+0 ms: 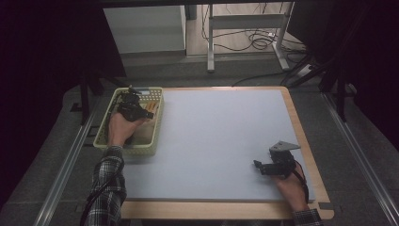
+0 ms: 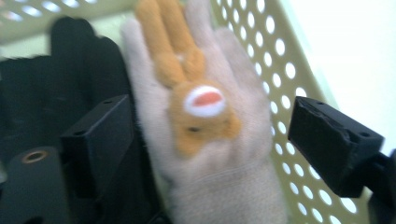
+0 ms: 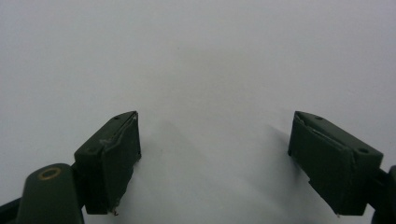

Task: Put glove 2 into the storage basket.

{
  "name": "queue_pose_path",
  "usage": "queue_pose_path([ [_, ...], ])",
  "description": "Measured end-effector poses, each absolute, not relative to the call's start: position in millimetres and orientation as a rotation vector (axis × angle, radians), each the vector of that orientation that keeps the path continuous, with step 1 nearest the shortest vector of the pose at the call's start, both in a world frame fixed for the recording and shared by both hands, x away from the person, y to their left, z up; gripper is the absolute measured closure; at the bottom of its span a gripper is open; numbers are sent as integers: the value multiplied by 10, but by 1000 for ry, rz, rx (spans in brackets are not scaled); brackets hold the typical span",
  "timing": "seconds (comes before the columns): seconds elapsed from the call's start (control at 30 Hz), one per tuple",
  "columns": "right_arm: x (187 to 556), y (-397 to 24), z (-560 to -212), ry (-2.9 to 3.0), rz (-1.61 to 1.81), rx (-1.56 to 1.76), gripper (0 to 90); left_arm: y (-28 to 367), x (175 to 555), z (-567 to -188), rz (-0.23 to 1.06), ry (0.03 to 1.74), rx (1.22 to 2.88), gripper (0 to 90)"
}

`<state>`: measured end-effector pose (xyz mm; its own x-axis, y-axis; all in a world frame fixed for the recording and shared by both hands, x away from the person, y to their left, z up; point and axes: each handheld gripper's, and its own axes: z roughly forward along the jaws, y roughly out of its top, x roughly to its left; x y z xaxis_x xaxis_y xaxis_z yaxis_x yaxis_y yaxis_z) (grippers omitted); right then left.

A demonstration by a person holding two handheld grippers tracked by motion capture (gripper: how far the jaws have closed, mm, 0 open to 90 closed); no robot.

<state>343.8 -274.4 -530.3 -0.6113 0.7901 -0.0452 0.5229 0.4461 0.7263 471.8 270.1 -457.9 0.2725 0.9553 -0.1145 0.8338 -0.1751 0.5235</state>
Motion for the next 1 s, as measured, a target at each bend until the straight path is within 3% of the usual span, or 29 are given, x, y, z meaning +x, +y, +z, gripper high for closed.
queue_pose_path([
  [0.23,3438,-2744,-5303,2323,972,1112,165,2808,4658,-4660,474,1685,2108,611],
  [0.33,3438,-2744,-5303,2323,972,1112,165,2835,4688,-4764,442,1719,2121,734],
  [0.4,3438,-2744,-5303,2323,972,1112,165,2817,4719,-4835,413,1730,2145,769],
  [0.73,3438,-2745,-5303,2324,972,1112,165,2725,4757,-4928,330,1710,2137,825],
  [1.0,3437,-2744,-5303,2324,972,1113,165,2864,4704,-4846,382,1720,2057,656],
])
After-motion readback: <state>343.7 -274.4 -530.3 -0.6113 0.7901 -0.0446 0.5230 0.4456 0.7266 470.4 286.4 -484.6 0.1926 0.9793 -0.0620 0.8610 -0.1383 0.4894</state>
